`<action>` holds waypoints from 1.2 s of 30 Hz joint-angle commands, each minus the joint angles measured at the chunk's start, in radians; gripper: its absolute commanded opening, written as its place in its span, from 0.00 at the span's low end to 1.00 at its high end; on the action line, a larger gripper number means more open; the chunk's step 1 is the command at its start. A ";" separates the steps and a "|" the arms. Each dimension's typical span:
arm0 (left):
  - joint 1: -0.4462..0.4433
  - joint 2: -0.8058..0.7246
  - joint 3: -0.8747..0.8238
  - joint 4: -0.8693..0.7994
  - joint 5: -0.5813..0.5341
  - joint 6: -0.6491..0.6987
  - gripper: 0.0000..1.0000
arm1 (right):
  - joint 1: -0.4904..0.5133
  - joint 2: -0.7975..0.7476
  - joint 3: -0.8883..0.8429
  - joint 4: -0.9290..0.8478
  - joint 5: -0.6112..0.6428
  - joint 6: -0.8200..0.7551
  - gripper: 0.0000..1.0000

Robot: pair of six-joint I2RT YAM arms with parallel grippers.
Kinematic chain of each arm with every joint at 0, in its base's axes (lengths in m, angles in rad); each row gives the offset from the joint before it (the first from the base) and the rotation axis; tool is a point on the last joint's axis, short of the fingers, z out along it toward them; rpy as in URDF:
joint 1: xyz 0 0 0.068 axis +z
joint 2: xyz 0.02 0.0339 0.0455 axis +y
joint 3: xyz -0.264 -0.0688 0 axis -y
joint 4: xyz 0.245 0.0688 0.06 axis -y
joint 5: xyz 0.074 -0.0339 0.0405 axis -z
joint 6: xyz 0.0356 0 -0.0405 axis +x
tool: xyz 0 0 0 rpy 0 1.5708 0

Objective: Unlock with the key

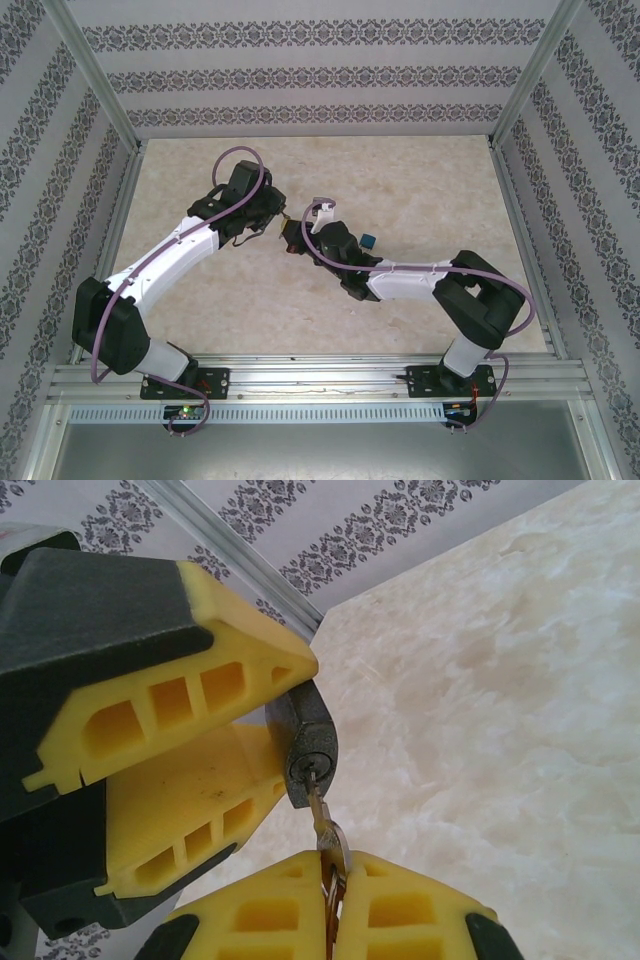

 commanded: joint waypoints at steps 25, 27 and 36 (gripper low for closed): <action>-0.036 0.003 0.016 0.013 0.219 -0.019 0.29 | 0.034 -0.036 0.071 0.142 -0.080 -0.236 0.00; -0.036 0.004 0.015 0.019 0.223 -0.021 0.29 | 0.011 -0.027 0.065 0.174 -0.124 -0.163 0.00; -0.028 0.003 -0.007 0.059 0.255 -0.038 0.29 | 0.001 -0.054 0.048 0.161 -0.164 -0.147 0.00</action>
